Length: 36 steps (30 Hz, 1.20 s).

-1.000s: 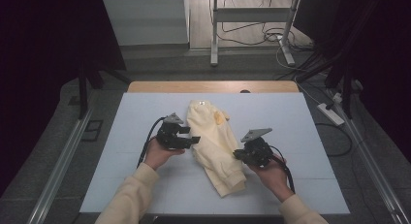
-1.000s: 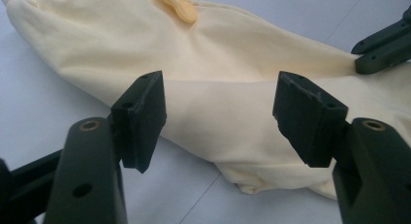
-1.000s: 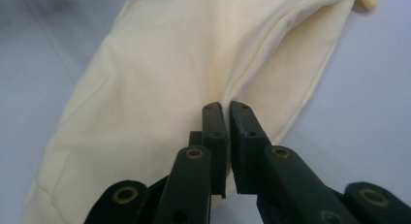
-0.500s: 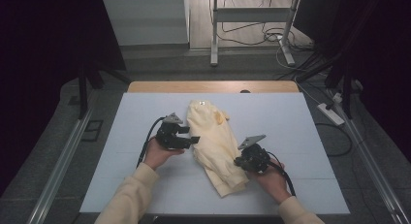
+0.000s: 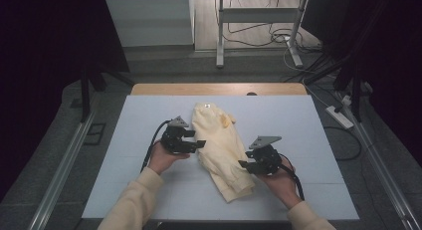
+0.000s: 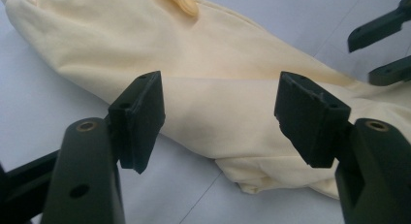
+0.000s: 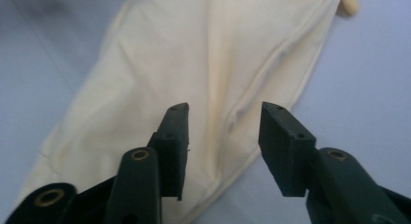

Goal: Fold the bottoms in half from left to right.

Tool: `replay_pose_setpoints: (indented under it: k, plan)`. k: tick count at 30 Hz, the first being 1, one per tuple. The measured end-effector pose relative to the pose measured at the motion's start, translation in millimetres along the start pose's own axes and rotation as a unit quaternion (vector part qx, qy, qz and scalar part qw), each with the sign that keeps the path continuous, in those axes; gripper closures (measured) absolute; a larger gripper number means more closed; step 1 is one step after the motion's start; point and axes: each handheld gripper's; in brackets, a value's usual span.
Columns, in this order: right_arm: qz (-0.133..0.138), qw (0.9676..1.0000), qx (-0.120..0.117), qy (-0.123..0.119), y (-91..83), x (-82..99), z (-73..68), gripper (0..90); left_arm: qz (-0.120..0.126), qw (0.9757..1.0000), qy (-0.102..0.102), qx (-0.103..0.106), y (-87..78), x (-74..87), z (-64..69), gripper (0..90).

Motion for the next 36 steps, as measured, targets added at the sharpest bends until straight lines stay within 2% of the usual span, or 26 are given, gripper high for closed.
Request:
replay_pose_setpoints:
  k: [4, 7, 15, 20, 24, 27, 29, 36]
  plan:
    - [0.026, 0.9993, -0.028, 0.0, -6.3, -4.9, -1.9, 48.9, 0.001, 1.0, -0.001, 0.0, -0.4, 0.0, -0.2, 34.5]
    - [0.035, 0.9983, -0.046, -0.004, -8.5, -9.5, -7.3, 47.8, 0.001, 1.0, -0.001, 0.001, -0.7, 0.0, -0.5, 34.5]
    - [0.043, 0.9952, -0.08, -0.034, -9.1, -21.2, -31.0, 47.5, 0.003, 1.0, -0.001, 0.001, -1.1, -0.1, -0.3, 34.3]
    - [0.035, 0.9924, -0.105, -0.055, -4.3, -25.3, -48.2, 47.5, 0.003, 1.0, -0.001, 0.002, -1.2, -0.1, -0.4, 34.4]
    - [0.024, 0.991, -0.115, -0.065, 1.9, -26.3, -57.2, 47.5, 0.004, 1.0, -0.001, 0.002, -1.3, -0.1, -0.5, 34.3]
    - [0.014, 0.991, -0.114, -0.07, 7.2, -24.9, -59.9, 47.4, 0.003, 1.0, -0.001, 0.002, -1.3, 0.0, -0.4, 34.3]
    - [0.008, 0.9912, -0.109, -0.074, 10.0, -23.5, -59.9, 47.4, 0.003, 1.0, -0.001, 0.002, -1.4, 0.0, -0.4, 34.3]
    - [-0.009, 0.9926, -0.102, -0.065, 17.1, -17.8, -53.4, 47.4, 0.002, 1.0, 0.0, 0.001, -0.9, 0.1, -0.1, 34.2]
Point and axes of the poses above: each handheld gripper's, and its own axes: y roughly forward along the jaws, x roughly out of its underside, z roughly to its right, and after that the axes turned 9 degrees about -y, right-handed
